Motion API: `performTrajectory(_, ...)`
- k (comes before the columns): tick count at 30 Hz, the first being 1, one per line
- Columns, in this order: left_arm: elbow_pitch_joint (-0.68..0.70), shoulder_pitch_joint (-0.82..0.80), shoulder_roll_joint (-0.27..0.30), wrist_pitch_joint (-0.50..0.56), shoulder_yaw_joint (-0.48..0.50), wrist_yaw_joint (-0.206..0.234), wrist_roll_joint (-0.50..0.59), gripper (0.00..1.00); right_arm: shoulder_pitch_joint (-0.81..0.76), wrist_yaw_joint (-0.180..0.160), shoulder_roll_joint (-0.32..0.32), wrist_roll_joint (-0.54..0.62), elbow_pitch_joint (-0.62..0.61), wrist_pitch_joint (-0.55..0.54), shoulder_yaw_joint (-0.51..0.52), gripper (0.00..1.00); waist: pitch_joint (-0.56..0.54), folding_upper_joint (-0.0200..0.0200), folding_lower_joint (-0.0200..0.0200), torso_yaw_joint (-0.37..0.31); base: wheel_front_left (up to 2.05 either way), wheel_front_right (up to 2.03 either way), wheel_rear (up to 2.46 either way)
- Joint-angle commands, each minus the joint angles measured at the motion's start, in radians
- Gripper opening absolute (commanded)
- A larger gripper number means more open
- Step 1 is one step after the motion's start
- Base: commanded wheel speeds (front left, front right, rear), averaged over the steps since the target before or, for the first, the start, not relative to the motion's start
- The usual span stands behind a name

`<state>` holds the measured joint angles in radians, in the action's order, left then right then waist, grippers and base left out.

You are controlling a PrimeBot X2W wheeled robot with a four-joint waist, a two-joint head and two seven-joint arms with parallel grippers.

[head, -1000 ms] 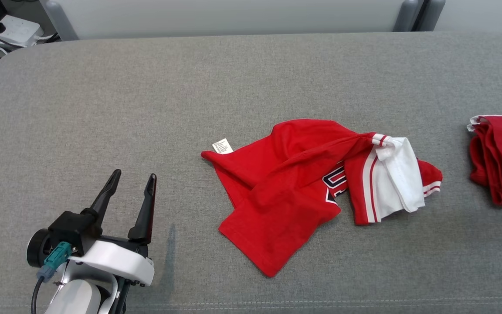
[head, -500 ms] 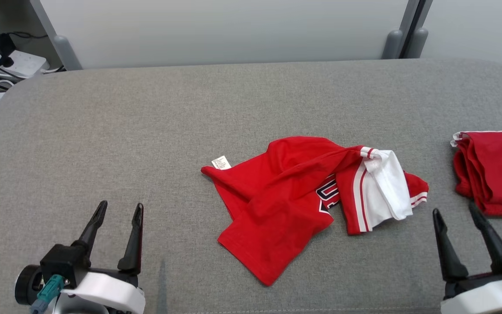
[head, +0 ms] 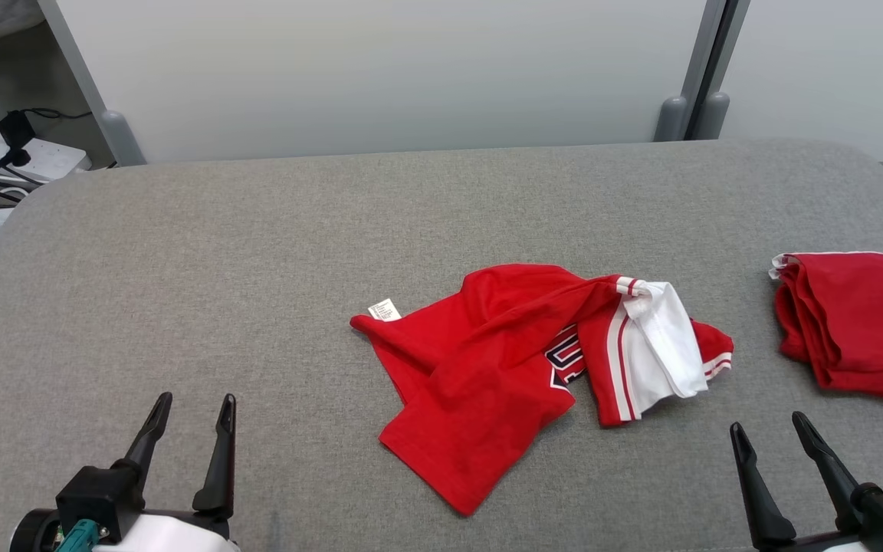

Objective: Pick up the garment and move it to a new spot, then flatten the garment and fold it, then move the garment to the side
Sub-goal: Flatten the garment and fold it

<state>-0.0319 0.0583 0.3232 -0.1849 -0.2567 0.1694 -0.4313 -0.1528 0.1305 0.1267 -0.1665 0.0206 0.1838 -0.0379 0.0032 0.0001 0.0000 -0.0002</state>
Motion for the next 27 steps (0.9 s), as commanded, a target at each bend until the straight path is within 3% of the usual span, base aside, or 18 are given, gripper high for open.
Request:
performTrajectory(1, 0.031, -0.026, 0.021, 0.003, 0.041, 0.009, -0.002, 1.0, 0.019, 0.0, 0.014, 0.009, -0.029, -0.003, -0.019, 1.0, 0.0, -0.0001, 0.0, 0.0, 0.0, 0.0, 0.0)
performTrajectory(22, 0.061, -0.024, 0.029, 0.019, 0.023, 0.027, 0.0, 1.0, 0.029, 0.0, 0.011, 0.007, -0.036, -0.014, -0.026, 1.0, 0.011, -0.0001, 0.0, 0.015, 0.0, 0.0, 0.0)
performTrajectory(27, 0.057, -0.047, 0.025, 0.092, -0.025, -0.017, -0.027, 1.0, 0.045, 0.0, 0.022, 0.007, -0.019, -0.049, -0.029, 1.0, 0.032, -0.0001, 0.0, 0.019, 0.0, 0.0, 0.0)
